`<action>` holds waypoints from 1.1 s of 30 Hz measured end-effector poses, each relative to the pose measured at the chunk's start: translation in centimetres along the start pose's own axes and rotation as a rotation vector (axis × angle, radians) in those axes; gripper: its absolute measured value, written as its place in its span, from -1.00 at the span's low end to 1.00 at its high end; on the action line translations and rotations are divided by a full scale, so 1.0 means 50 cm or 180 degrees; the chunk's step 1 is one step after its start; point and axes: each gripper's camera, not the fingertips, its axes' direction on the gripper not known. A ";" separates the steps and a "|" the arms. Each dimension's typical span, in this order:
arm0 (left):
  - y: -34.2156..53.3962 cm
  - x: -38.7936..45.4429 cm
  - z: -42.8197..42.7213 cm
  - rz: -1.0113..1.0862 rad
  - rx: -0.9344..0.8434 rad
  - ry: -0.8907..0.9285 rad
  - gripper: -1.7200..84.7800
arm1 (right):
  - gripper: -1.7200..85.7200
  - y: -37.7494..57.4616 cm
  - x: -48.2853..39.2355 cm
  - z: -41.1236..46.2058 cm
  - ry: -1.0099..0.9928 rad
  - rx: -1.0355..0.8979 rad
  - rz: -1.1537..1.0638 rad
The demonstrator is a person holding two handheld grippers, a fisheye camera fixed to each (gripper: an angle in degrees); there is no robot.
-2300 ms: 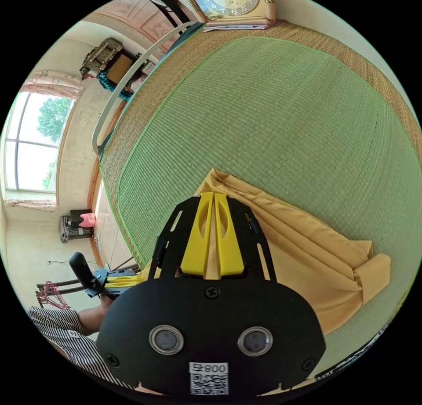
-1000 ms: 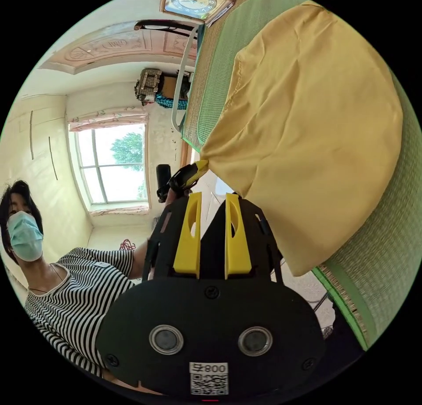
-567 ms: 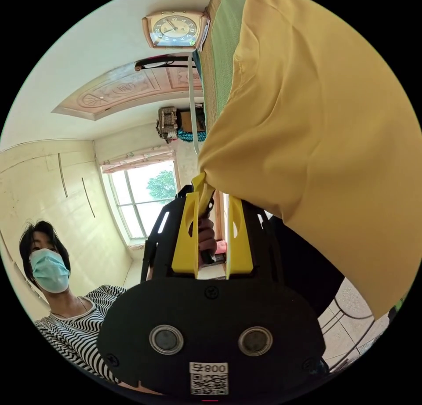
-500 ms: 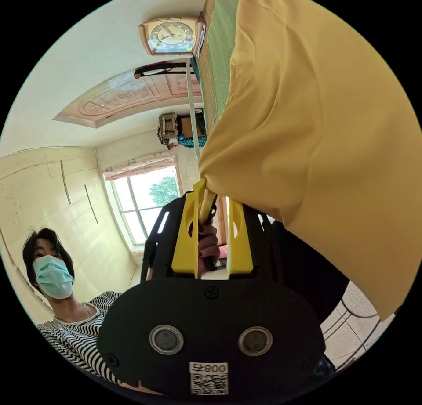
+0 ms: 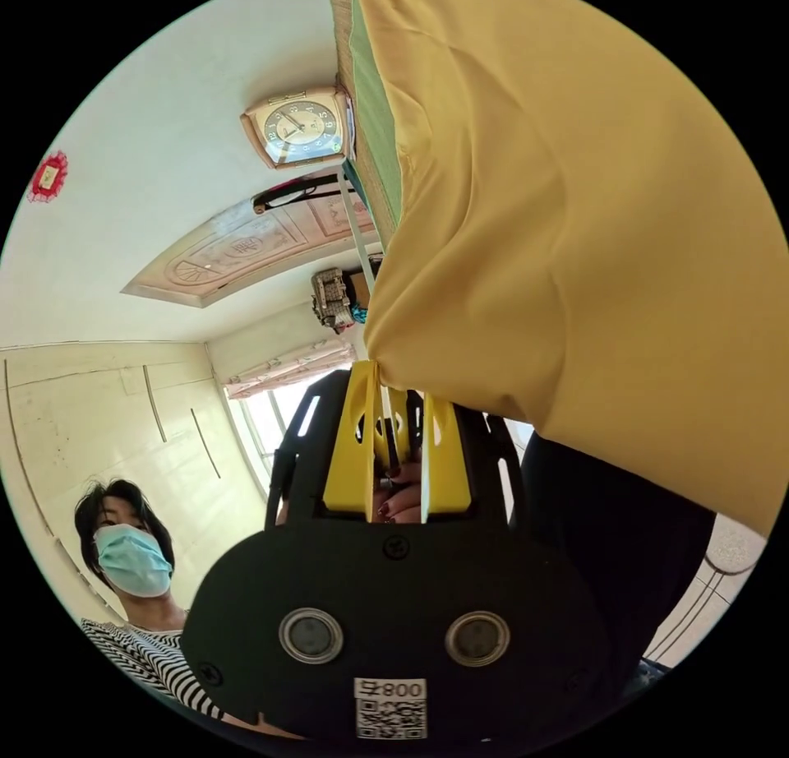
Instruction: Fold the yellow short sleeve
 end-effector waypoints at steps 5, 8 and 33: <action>-0.012 0.008 0.018 0.0023 -0.0046 -0.0044 -0.91 | -0.92 0.000 0.011 -0.015 -0.0058 0.0091 0.0030; -0.023 0.020 0.027 0.0143 -0.0135 -0.0154 -0.90 | -0.96 0.001 0.011 -0.026 0.0019 0.0071 0.0027; -0.408 0.023 0.424 0.0271 -0.1174 -0.0851 -0.69 | -0.97 0.065 0.011 -0.149 0.0262 -0.0246 -0.0116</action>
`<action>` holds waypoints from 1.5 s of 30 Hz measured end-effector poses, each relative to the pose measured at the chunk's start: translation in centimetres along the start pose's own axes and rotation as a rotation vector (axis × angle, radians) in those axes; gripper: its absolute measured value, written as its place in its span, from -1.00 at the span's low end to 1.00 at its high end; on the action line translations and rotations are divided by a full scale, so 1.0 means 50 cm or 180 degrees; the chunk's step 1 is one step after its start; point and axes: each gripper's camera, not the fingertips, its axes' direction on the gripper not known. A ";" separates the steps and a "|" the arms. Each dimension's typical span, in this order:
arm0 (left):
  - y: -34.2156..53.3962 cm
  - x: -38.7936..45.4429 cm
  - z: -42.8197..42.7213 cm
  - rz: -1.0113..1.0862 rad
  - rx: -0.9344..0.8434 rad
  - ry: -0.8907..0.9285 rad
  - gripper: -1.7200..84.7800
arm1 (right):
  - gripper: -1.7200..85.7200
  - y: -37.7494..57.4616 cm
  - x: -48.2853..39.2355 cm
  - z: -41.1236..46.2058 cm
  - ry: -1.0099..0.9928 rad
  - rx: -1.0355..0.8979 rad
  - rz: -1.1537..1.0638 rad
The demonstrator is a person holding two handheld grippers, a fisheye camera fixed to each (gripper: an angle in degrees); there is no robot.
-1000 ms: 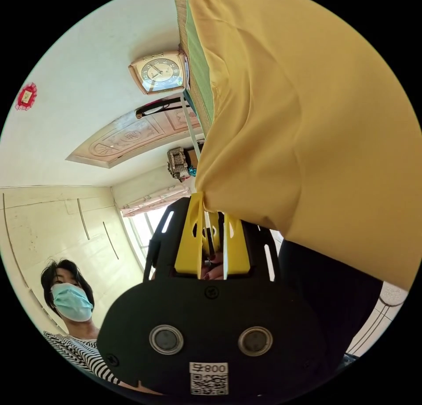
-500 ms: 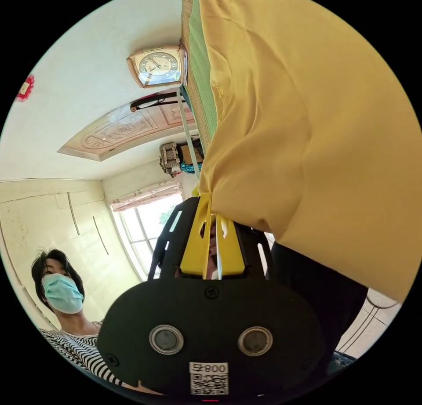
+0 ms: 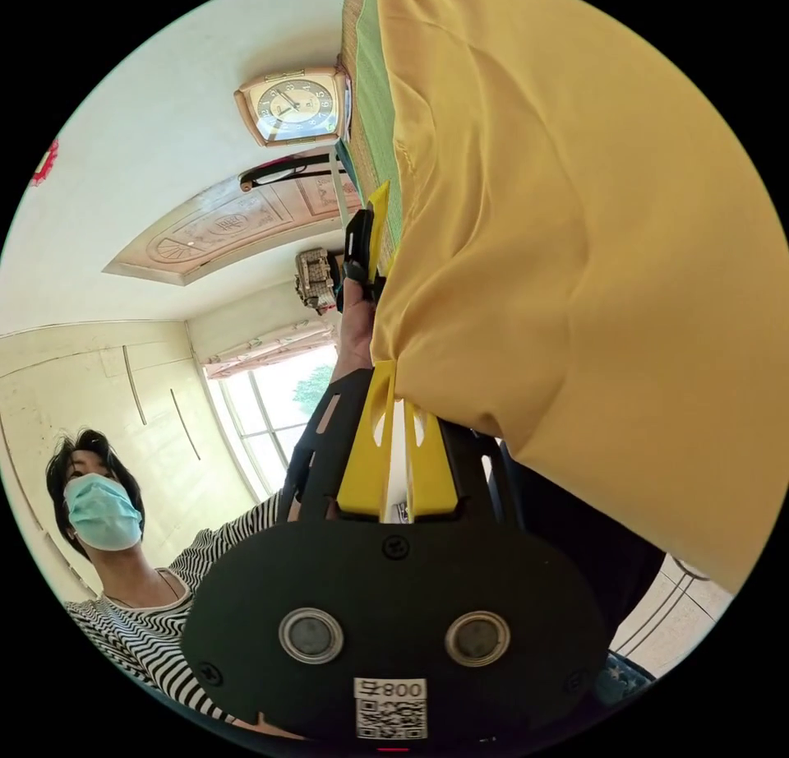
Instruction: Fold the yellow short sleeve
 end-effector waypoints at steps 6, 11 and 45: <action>-0.060 0.028 0.083 0.0047 -0.0113 -0.0128 -0.79 | -0.97 0.036 0.009 -0.042 -0.0039 -0.0070 0.0018; -0.061 0.066 0.137 0.0120 -0.0101 -0.0259 -0.89 | -0.97 0.081 0.002 -0.099 -0.0032 -0.0130 -0.0055; 0.029 0.611 0.788 0.1232 -0.0160 0.0404 -0.91 | -0.95 0.663 -0.215 -0.869 -0.0510 0.0770 -0.1523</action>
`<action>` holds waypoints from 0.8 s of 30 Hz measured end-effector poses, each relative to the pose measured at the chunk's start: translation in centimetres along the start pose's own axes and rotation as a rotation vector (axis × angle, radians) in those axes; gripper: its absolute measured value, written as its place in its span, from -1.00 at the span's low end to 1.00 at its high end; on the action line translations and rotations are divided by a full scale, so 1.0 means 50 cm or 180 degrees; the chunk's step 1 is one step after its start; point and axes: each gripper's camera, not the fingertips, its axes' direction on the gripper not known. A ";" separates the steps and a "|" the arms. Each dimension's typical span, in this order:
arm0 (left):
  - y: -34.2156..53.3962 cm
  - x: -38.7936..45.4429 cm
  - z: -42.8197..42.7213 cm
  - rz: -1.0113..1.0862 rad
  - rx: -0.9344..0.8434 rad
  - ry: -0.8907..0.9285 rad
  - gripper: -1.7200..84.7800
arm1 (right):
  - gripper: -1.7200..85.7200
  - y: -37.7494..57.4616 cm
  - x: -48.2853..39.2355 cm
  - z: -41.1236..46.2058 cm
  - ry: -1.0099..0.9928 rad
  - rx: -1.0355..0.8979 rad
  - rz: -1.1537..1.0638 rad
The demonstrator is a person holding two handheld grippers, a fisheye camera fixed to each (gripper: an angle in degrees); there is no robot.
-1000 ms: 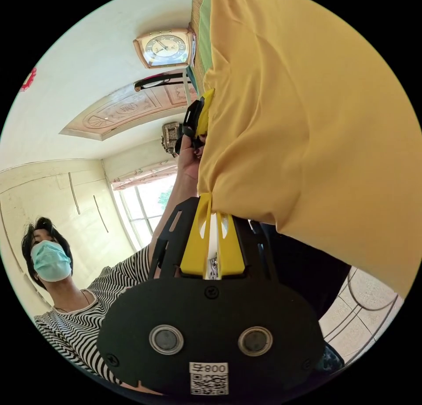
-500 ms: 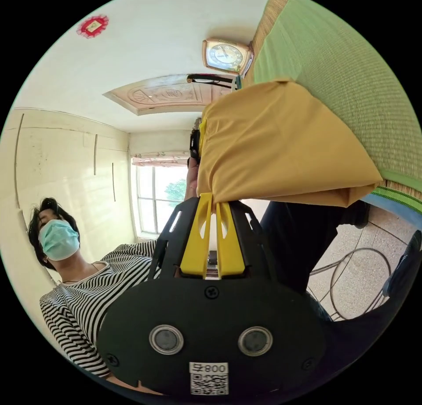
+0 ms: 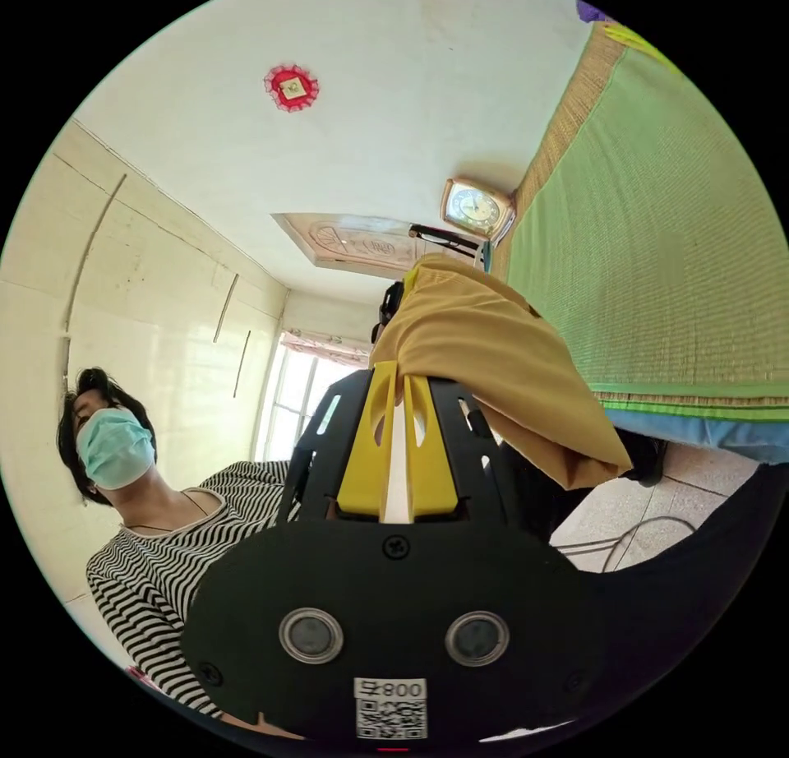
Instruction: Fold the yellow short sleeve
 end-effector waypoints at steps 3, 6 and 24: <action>-0.121 0.004 0.144 0.0069 -0.0122 0.0069 -0.91 | -0.95 -0.062 -0.023 -0.096 0.0015 0.0291 -0.0058; -0.281 0.033 0.313 0.0217 -0.0192 0.0238 -0.91 | -0.95 -0.173 -0.077 -0.210 0.0159 0.0565 -0.0288; -0.895 -0.182 1.192 0.0576 -0.0593 -0.0108 -0.91 | -0.95 -0.659 -0.167 -0.548 0.2123 0.1264 -0.0954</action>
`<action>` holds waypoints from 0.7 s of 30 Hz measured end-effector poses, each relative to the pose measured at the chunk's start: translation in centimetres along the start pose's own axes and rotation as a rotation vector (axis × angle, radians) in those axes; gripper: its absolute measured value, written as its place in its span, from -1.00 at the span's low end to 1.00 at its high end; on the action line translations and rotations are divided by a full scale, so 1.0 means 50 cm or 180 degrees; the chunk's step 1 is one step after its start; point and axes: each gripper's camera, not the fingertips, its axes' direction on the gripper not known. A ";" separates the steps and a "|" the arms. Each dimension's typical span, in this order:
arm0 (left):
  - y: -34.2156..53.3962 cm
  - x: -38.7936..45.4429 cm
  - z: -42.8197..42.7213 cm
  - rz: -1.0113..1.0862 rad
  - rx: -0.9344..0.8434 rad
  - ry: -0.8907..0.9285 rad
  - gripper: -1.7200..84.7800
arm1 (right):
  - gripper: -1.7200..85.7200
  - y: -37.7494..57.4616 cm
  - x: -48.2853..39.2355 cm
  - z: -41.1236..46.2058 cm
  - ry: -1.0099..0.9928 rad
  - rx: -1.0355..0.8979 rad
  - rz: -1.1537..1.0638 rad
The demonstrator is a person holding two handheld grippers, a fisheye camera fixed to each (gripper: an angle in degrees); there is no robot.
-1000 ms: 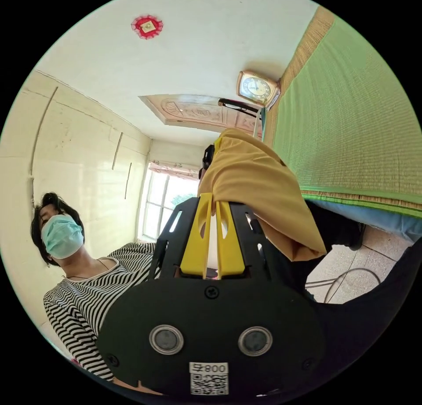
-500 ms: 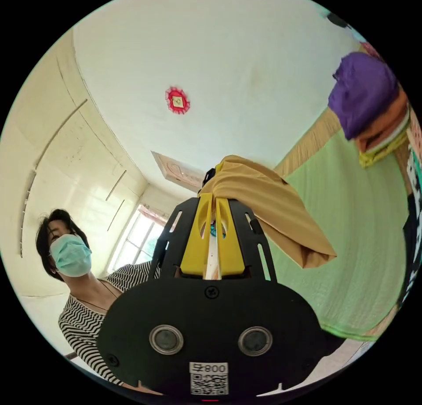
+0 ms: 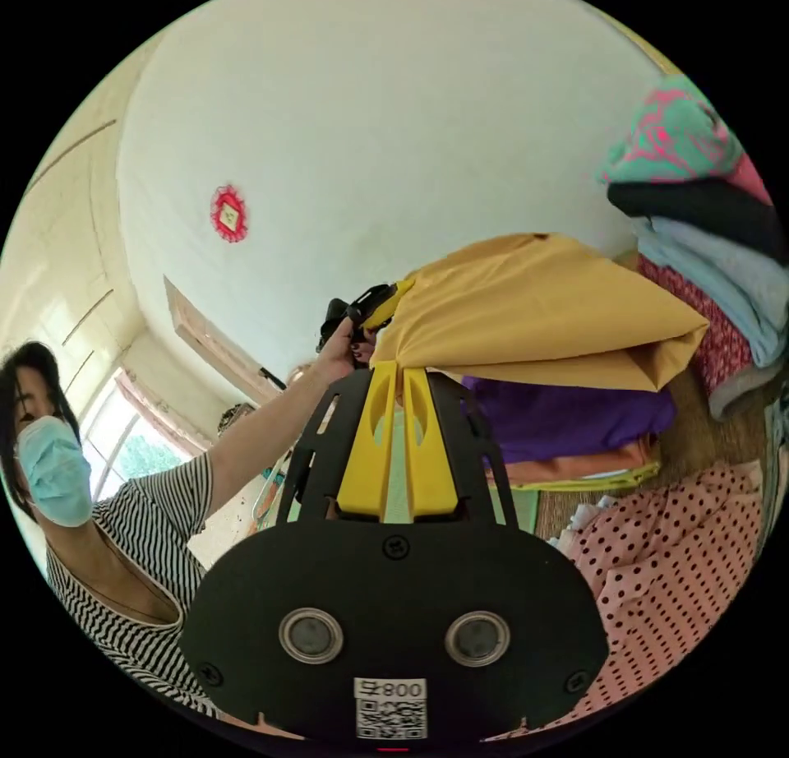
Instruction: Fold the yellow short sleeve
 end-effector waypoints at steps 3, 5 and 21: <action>0.027 -0.139 0.053 -0.0388 0.0042 -0.0214 -0.91 | -0.95 0.036 0.101 0.100 0.0216 -0.0385 0.0426; 0.050 -0.193 0.067 -0.0474 0.0198 0.0062 -0.92 | -0.95 0.054 0.115 0.141 0.0117 -0.0450 0.0453; 0.192 -0.086 0.425 0.0941 -0.0887 0.0292 -0.80 | -0.86 -0.022 -0.030 0.022 0.1012 -0.0069 -0.0257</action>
